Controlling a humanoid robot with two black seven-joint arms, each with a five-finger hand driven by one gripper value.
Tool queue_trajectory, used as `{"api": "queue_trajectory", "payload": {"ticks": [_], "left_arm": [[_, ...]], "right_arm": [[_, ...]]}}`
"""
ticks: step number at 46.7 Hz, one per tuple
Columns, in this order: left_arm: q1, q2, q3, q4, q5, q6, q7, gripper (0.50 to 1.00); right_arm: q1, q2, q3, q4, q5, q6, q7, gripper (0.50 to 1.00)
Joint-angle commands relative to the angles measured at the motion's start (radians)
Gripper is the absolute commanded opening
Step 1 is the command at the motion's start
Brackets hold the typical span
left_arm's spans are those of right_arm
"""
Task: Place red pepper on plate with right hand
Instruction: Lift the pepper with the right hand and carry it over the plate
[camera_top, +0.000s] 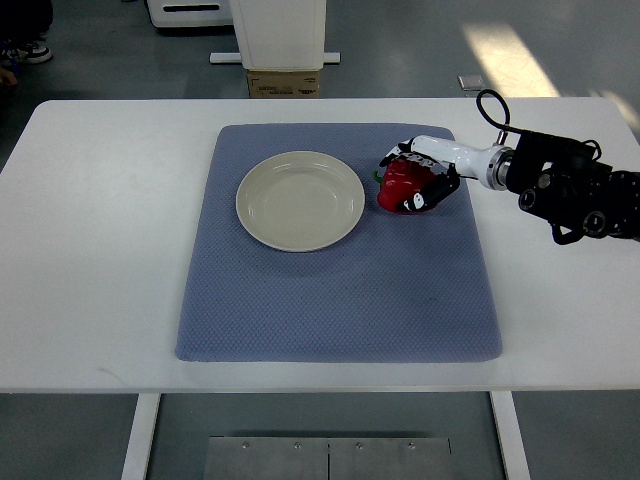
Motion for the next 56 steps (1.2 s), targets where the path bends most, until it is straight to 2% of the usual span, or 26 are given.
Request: {"api": "queue_trajectory", "payload": {"ticks": [1,16,45,56], "left_arm": [[0.001,0.0,0.0,0.0,0.0,0.0,0.0,1.0],[0.001,0.0,0.0,0.0,0.0,0.0,0.0,1.0],[0.001,0.0,0.0,0.0,0.0,0.0,0.0,1.0],[0.001,0.0,0.0,0.0,0.0,0.0,0.0,1.0]], "right_arm": [[0.002,0.001,0.031,-0.005,0.001,-0.001,-0.014,0.5],[0.052,0.027,0.065,-0.003,0.005,0.001,-0.037,0.5],[0.082,0.192,0.201,0.001,0.005,0.002,-0.106,0.5],[0.072,0.246,0.229,0.001,0.005,0.001,-0.111,0.5]]}}
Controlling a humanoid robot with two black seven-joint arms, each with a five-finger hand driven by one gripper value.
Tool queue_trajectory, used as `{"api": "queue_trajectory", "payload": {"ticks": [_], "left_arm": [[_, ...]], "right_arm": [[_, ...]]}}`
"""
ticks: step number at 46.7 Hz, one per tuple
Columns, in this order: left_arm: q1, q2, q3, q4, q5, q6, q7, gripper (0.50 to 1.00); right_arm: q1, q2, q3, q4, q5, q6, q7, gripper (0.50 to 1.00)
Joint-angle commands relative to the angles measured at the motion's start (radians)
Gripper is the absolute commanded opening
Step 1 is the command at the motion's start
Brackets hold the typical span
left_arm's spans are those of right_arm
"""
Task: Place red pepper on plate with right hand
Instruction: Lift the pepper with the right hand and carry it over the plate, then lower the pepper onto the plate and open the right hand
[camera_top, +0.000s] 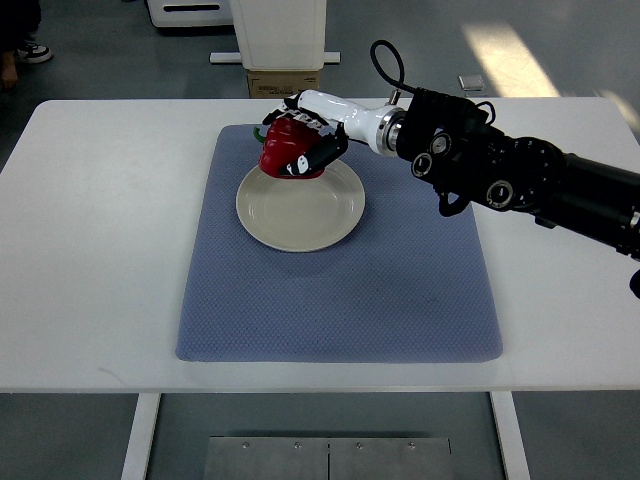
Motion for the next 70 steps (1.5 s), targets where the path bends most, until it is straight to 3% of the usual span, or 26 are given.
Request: {"api": "queue_trajectory", "payload": {"ticks": [1,69,70], "left_arm": [[0.001,0.0,0.0,0.0,0.0,0.0,0.0,1.0],[0.0,0.0,0.0,0.0,0.0,0.0,0.0,1.0],[0.0,0.0,0.0,0.0,0.0,0.0,0.0,1.0]], "right_arm": [[-0.007,0.001,0.005,0.0,0.0,-0.002,-0.001,0.5],[-0.147,0.001,0.057,-0.017,-0.005,-0.006,-0.045,0.5],[-0.147,0.001,0.059,-0.017,-0.005,-0.005,-0.044,0.518]]}}
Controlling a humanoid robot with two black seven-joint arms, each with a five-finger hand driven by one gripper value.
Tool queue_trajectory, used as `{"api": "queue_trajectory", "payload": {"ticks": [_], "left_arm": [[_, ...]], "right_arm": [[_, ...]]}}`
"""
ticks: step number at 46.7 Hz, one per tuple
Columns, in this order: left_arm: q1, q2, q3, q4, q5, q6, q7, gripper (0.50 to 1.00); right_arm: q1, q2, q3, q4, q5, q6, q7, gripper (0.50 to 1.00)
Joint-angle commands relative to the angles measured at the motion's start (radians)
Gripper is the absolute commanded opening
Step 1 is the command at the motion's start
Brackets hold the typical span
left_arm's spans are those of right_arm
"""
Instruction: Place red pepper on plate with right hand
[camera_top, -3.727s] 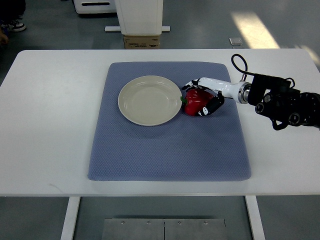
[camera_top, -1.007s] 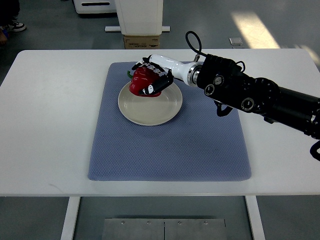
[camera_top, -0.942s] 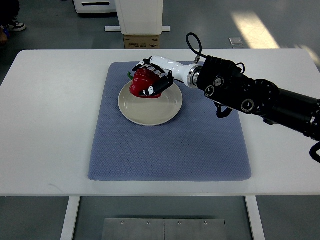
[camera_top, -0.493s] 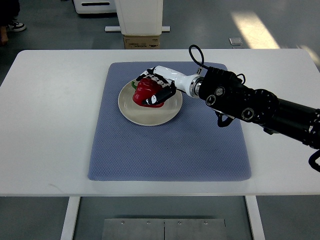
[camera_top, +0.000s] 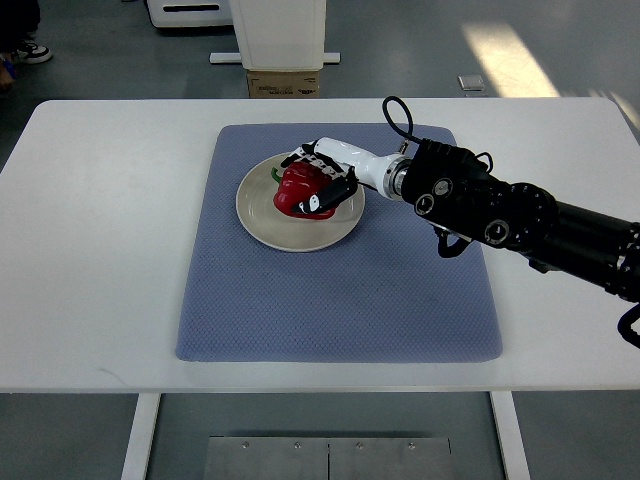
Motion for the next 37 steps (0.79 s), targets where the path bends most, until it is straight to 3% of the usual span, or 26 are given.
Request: {"api": "queue_trajectory", "payload": {"ticks": [1,9,17,32,37], "left_arm": [[0.0,0.0,0.0,0.0,0.0,0.0,0.0,1.0],[0.0,0.0,0.0,0.0,0.0,0.0,0.0,1.0],[0.0,0.0,0.0,0.0,0.0,0.0,0.0,1.0],[-0.001,0.0,0.0,0.0,0.0,0.0,0.0,1.0],[0.0,0.0,0.0,0.0,0.0,0.0,0.0,1.0]], "right_arm": [[-0.002,0.0,0.0,0.0,0.0,-0.002,0.001,0.539],[-0.013,0.0,0.0,0.0,0.002,-0.002,0.001,0.658],[-0.013,0.0,0.001,0.0,0.002,-0.002,0.001,0.725],[-0.013,0.0,0.013,0.0,0.005,-0.022,0.008,0.983],[-0.014,0.0,0.026,-0.001,0.006,-0.029,0.008,0.993]]}}
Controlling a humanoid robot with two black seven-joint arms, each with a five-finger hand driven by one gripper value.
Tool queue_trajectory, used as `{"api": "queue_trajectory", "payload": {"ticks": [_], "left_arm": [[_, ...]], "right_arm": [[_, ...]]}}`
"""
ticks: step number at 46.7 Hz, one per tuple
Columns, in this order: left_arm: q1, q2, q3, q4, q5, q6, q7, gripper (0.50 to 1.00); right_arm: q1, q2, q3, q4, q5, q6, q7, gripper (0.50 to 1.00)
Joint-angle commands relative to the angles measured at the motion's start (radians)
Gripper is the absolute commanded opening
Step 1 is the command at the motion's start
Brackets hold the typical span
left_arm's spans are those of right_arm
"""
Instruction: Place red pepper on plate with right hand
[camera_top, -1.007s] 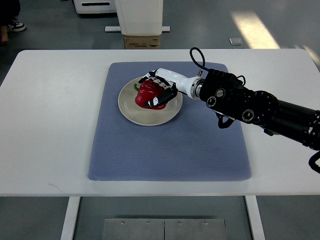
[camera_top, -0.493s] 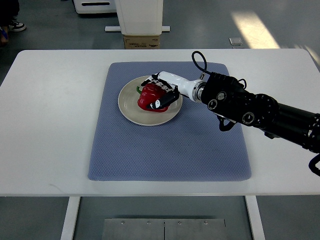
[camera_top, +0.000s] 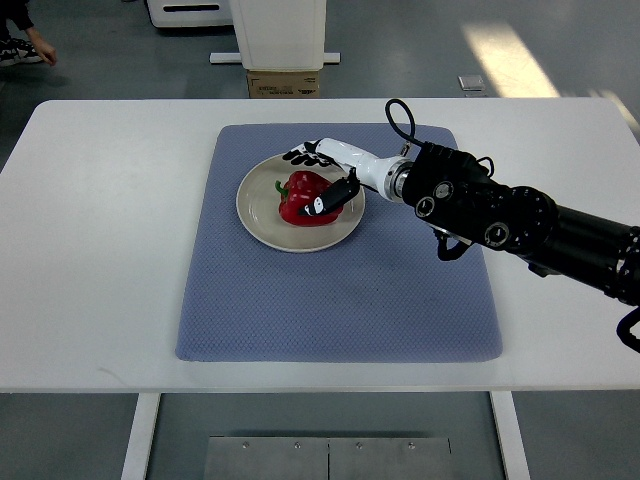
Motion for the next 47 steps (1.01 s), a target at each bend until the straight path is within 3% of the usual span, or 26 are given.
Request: {"api": "queue_trajectory", "payload": {"ticks": [1,35,47], "left_arm": [[0.0,0.0,0.0,0.0,0.0,0.0,0.0,1.0],[-0.001,0.0,0.0,0.0,0.0,0.0,0.0,1.0],[-0.001,0.0,0.0,0.0,0.0,0.0,0.0,1.0]], "right_arm": [[-0.001,0.0,0.009,-0.001,0.0,-0.002,0.0,0.995],[-0.036,0.0,0.26,-0.021,0.037,-0.006,0.0,0.993],[-0.12,-0.083,0.393,-0.035,0.126,-0.046,0.0,0.993]]}}
